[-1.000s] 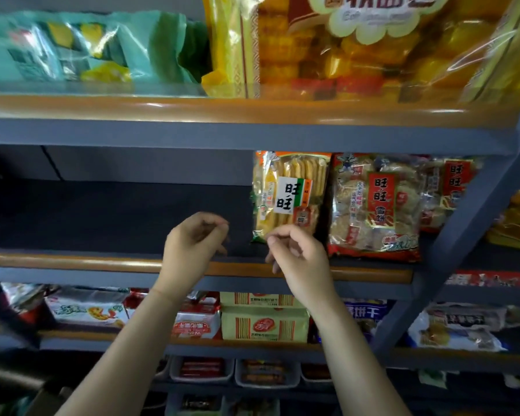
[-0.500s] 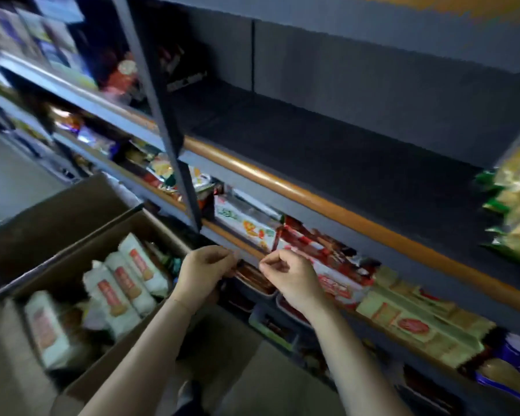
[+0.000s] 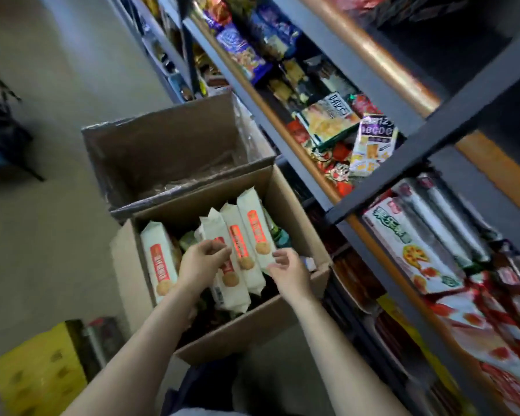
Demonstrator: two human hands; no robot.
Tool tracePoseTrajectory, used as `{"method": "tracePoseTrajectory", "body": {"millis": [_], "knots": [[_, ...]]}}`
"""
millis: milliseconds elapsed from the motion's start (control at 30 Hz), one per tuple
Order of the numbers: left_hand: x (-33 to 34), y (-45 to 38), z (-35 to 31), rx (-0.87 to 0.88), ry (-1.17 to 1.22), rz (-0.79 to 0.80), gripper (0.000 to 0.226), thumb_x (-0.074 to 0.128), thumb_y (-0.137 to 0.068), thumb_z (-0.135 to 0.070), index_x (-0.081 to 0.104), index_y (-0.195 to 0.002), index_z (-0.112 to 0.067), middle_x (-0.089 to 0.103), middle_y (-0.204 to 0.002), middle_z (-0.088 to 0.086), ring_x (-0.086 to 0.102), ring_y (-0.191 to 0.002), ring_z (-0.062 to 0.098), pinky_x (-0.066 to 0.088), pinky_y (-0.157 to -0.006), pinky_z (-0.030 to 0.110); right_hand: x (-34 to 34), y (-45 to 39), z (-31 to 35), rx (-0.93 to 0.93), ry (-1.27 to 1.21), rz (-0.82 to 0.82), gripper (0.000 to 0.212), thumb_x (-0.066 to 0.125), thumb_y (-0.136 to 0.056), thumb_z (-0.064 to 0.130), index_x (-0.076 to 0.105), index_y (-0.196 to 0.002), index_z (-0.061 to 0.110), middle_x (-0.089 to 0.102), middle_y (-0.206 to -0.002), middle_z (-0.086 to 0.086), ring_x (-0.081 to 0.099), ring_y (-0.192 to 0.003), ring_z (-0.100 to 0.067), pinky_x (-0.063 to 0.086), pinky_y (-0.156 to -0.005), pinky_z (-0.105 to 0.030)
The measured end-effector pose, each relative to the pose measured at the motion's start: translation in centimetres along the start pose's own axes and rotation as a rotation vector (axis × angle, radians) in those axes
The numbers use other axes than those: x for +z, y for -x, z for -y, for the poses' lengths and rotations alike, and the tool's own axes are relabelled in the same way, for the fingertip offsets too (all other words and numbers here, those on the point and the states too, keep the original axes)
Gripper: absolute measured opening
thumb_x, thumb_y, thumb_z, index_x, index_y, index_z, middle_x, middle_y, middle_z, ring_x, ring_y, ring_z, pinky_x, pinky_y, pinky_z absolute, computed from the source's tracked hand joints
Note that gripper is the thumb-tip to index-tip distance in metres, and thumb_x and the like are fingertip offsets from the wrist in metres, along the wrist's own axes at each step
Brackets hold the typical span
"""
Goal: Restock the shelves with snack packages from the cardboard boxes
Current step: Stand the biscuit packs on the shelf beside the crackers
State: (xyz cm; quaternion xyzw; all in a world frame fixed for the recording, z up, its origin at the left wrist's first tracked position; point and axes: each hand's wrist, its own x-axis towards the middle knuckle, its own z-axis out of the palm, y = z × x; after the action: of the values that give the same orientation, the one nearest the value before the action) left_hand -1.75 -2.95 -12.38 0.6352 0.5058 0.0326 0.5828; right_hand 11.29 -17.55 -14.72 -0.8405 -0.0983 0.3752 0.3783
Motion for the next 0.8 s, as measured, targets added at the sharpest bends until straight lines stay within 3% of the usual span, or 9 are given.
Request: {"method": "tracePoseTrajectory", "body": {"millis": [100,200,333,500,600,700,800], "knots": [[-0.8,-2.1,1.7,-0.038,0.007,0.117,0.013,0.065,-0.098,-0.027,0.07,-0.109,-0.024,0.074,-0.101,-0.003,0.071,-0.09,0.009,0.052,-0.069,0.019,2.4,-3.0,0.2,0.043,0.092,-0.06,0.036,0.069,-0.09,0.016,0.049,-0.121,0.018,0.057,-0.121,-0.003,0.059,-0.109,-0.023,0.049,-0.084,-0.033],[-0.8,-3.3,2.4,-0.053,0.038,0.227,0.018,0.061,-0.1,-0.026,0.068,-0.117,-0.027,0.072,-0.109,-0.002,0.07,-0.097,0.01,0.054,-0.077,0.022,3.3,-5.5,-0.3,0.153,0.203,-0.122,0.039,0.066,-0.091,0.017,0.048,-0.125,0.011,0.055,-0.123,-0.006,0.058,-0.112,-0.028,0.049,-0.087,-0.036],[-0.5,-4.5,3.1,-0.064,0.024,0.267,0.021,0.059,-0.102,-0.024,0.068,-0.12,-0.024,0.07,-0.112,-0.001,0.068,-0.101,0.013,0.056,-0.087,0.029,2.8,-7.0,-1.1,0.229,0.363,-0.12,0.012,0.06,-0.098,0.022,0.055,-0.103,0.012,0.058,-0.098,0.001,0.06,-0.093,-0.026,0.045,-0.073,-0.032],[-0.5,-4.9,3.5,-0.107,0.025,0.286,0.018,0.058,-0.102,-0.026,0.068,-0.117,-0.027,0.07,-0.111,-0.002,0.067,-0.104,0.015,0.056,-0.096,0.04,2.0,-7.0,-0.4,0.147,0.411,-0.14,0.011,0.063,-0.094,0.016,0.062,-0.086,0.009,0.061,-0.077,0.004,0.058,-0.071,-0.014,0.036,-0.051,-0.022],[-0.2,-4.8,3.2,-0.105,0.042,0.269,0.018,0.058,-0.102,-0.025,0.068,-0.117,-0.025,0.071,-0.106,-0.001,0.068,-0.1,0.014,0.056,-0.093,0.034,1.4,-6.6,0.5,0.072,0.402,-0.16,0.009,0.06,-0.093,0.013,0.06,-0.084,0.013,0.06,-0.081,0.005,0.055,-0.073,-0.011,0.037,-0.055,-0.021],[0.6,-4.5,2.6,-0.11,0.071,0.249,0.017,0.056,-0.103,-0.022,0.068,-0.115,-0.021,0.072,-0.104,0.0,0.07,-0.095,0.016,0.057,-0.077,0.022,1.1,-5.9,1.4,-0.019,0.424,-0.091,0.006,0.058,-0.096,0.018,0.059,-0.09,0.016,0.059,-0.088,0.008,0.058,-0.084,-0.013,0.052,-0.072,-0.031],[1.9,-3.7,2.2,-0.119,0.068,0.249,0.018,0.053,-0.104,-0.019,0.068,-0.114,-0.018,0.072,-0.104,0.006,0.07,-0.093,0.021,0.056,-0.069,0.022,0.9,-5.5,1.3,-0.043,0.383,-0.107,0.005,0.059,-0.097,0.02,0.059,-0.092,0.018,0.059,-0.089,0.008,0.059,-0.088,-0.014,0.054,-0.076,-0.033]]}}
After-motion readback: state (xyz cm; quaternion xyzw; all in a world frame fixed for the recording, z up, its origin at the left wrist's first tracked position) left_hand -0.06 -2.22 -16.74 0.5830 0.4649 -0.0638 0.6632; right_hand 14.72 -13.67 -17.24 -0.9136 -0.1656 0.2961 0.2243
